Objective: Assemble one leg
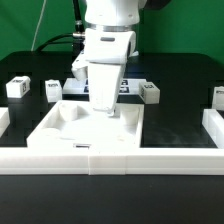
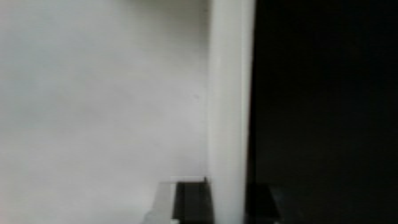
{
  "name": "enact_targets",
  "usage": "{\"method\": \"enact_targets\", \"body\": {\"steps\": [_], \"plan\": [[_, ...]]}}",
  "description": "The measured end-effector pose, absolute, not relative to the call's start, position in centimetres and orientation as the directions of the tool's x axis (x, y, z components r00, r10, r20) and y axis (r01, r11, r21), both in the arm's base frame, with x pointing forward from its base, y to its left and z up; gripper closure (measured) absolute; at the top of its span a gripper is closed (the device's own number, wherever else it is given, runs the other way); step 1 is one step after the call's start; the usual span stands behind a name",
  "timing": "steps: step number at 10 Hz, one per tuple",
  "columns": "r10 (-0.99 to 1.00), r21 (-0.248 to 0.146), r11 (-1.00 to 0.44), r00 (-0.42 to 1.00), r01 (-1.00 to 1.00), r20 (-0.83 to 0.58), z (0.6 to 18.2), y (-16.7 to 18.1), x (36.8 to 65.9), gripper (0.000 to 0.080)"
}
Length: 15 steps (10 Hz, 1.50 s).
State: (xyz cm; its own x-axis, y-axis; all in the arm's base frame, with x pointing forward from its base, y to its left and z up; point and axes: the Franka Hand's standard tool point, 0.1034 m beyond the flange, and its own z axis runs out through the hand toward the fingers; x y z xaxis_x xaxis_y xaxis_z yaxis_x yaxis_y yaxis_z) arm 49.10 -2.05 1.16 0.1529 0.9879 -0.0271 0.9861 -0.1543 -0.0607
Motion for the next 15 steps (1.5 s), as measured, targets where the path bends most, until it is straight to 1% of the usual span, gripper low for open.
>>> {"method": "enact_targets", "body": {"steps": [4,5,6,7,9,13,15], "plan": [[0.990,-0.061,-0.138,0.137,0.988,-0.026,1.1,-1.9,49.1,0.0738],[0.995,-0.063,-0.096,0.095,0.993,-0.019,1.1,-1.2,49.1,0.0738],[0.998,-0.041,-0.069,0.069,0.997,-0.005,1.0,-0.2,49.2,0.0738],[0.998,-0.038,-0.056,0.056,0.998,0.002,1.0,0.6,49.2,0.0738],[1.000,-0.038,-0.011,0.011,0.999,0.012,1.0,2.6,49.3,0.0738],[1.000,-0.037,-0.017,0.017,0.999,0.013,1.0,2.6,49.4,0.0738],[1.000,-0.038,0.015,-0.014,0.999,0.026,1.0,5.1,49.1,0.0738]]}}
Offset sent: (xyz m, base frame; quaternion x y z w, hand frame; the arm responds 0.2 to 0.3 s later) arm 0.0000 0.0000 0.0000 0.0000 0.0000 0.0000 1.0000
